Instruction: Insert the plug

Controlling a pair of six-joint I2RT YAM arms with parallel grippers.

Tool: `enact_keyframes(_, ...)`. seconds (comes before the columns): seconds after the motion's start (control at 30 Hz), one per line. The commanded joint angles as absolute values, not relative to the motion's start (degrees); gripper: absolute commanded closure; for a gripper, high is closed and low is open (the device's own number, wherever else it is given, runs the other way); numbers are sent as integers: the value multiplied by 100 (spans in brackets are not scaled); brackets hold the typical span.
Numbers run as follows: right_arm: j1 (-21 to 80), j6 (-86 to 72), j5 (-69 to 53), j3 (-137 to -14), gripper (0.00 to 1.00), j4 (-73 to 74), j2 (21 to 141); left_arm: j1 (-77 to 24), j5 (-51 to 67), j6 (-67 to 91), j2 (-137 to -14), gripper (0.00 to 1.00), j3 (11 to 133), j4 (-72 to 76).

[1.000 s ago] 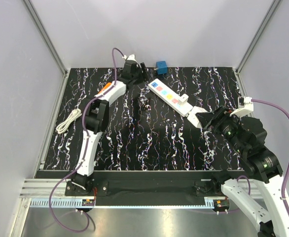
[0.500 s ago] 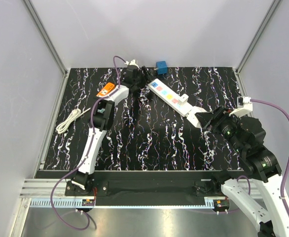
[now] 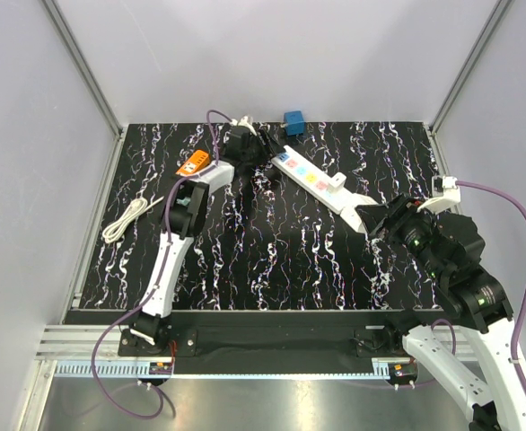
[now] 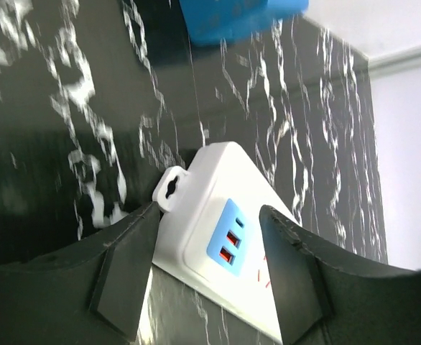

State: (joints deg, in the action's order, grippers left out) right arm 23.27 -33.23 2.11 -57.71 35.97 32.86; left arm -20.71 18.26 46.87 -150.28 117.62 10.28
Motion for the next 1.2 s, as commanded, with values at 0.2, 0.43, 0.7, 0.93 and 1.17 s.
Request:
enact_keyframes(0.2, 2355, -3138, 307, -6336, 100, 4561, 3129, -2574, 2180, 4078, -12825, 37, 9467, 1011)
enact_keyframes(0.43, 2347, -2980, 474, -6311, 100, 4982, 3207, -3172, 2293, 4806, -12015, 40, 7850, 2309)
enact_keyframes(0.7, 2347, -2920, 553, -6512, 100, 5379, 4085, -3560, 986, 4229, -10366, 34, 6750, 1056)
enact_keyframes(0.93, 2338, -2997, 984, -7434, 100, 5572, 6087, -3595, -46, 2736, -9203, 11, 7724, -1611)
enact_keyframes(1.17, 2277, -2927, 1285, -9964, 100, 6767, 8497, -3604, 176, 1802, -8255, 1, 8053, -2848)
